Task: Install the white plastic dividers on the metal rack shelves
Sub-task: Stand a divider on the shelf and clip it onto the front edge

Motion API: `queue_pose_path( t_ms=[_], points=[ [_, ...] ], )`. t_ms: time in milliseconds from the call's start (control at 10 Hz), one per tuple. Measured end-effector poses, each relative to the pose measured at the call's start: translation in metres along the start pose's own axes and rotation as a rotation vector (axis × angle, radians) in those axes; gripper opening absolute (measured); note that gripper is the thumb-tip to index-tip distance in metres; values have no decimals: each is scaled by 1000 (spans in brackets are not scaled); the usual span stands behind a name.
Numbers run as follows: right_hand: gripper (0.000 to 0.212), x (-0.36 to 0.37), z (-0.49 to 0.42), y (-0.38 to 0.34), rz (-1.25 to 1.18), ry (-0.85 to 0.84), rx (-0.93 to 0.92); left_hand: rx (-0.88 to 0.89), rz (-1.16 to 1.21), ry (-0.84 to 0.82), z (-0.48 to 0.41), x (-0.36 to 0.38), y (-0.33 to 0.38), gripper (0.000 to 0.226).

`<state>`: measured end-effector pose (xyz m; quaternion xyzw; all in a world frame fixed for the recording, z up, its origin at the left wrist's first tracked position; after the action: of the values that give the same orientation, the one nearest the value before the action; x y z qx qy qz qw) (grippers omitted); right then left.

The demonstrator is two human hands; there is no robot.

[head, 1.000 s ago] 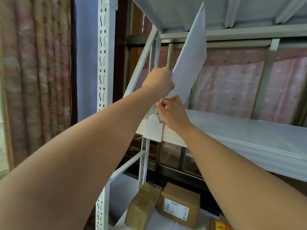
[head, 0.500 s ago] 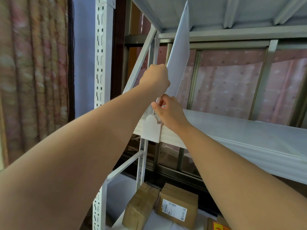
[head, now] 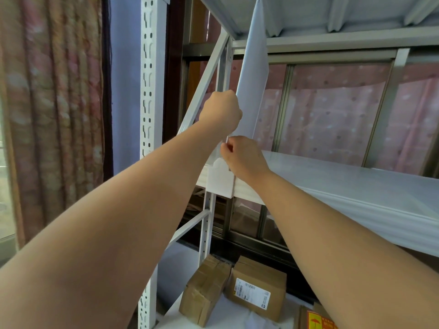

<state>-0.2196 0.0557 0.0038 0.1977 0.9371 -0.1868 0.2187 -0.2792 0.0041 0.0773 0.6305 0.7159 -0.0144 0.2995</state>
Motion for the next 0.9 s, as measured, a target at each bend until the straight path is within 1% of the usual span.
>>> queue_pose_path(
  t_ms=[100,200,300,400,500,600,700,800,900],
  points=[
    [42,0,1,5,86,-38,10,12,-52,-12,14,12,-4,27],
    [42,-1,4,4,98,7,6,-71,11,28,13,16,-10,25],
    [45,-3,8,-2,90,44,-65,-63,95,0,6,8,-20,21],
    [44,-6,9,-2,17,45,-22,-55,153,-41,3,2,-24,30],
    [29,-7,8,-4,-37,32,14,20,144,-117,9,-2,-28,35],
    [3,-9,9,-7,-104,5,13,7,200,-158,11,2,-37,36],
    [11,-11,8,-6,-184,40,50,-139,439,-286,22,6,-48,30],
    [29,-10,5,-4,-224,90,120,-134,532,-539,39,13,-70,52],
    [33,-11,4,-3,-227,102,170,-162,588,-580,50,17,-81,60]
  ],
)
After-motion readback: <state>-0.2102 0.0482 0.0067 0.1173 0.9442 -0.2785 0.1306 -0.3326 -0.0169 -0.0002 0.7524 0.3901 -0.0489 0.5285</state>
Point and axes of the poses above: each hand's wrist, its own z-axis away from the middle knuckle, its own x-axis out of the palm, y = z × x, the point moved 1 cm from there along -z, towards the middle knuckle, and after that the axes turned 15 degrees about y, right-handed, at the moved point
